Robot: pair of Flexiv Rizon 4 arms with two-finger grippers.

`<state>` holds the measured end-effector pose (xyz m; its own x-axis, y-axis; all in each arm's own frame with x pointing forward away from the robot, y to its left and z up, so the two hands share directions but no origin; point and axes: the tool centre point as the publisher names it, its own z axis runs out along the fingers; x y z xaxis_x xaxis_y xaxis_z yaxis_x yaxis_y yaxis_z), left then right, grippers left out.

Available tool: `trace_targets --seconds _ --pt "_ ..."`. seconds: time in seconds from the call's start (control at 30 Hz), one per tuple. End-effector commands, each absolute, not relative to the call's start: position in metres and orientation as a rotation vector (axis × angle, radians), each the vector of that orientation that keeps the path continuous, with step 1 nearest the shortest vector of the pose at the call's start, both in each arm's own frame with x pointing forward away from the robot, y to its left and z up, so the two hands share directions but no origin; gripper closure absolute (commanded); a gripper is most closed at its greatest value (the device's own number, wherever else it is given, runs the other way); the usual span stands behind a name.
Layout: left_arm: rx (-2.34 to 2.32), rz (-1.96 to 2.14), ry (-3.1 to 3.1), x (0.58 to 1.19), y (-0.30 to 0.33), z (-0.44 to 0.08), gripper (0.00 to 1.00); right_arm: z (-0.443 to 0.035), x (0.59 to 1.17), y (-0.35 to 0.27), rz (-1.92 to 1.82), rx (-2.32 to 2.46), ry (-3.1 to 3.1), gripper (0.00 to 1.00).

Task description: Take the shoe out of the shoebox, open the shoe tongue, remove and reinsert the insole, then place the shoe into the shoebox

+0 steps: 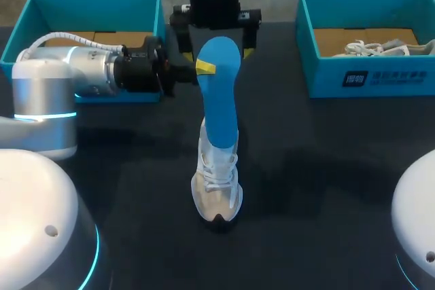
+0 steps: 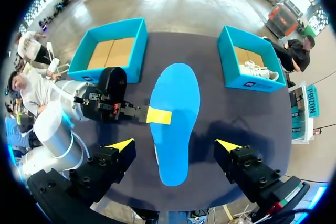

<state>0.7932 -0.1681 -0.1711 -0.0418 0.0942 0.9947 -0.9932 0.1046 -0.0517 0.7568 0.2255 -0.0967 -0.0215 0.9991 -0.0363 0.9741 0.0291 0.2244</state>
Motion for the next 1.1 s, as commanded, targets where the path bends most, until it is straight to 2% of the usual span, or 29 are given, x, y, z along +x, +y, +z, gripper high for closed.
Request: trace_targets --seconds 0.03,1.1 --pt "1.042 1.205 -1.226 0.793 -0.168 -0.171 1.0 -0.097 0.758 0.225 0.202 2.062 2.114 0.0" --pt "1.042 1.205 -1.226 0.793 -0.168 -0.171 1.0 -0.098 0.761 0.214 0.28 2.079 2.17 0.0"
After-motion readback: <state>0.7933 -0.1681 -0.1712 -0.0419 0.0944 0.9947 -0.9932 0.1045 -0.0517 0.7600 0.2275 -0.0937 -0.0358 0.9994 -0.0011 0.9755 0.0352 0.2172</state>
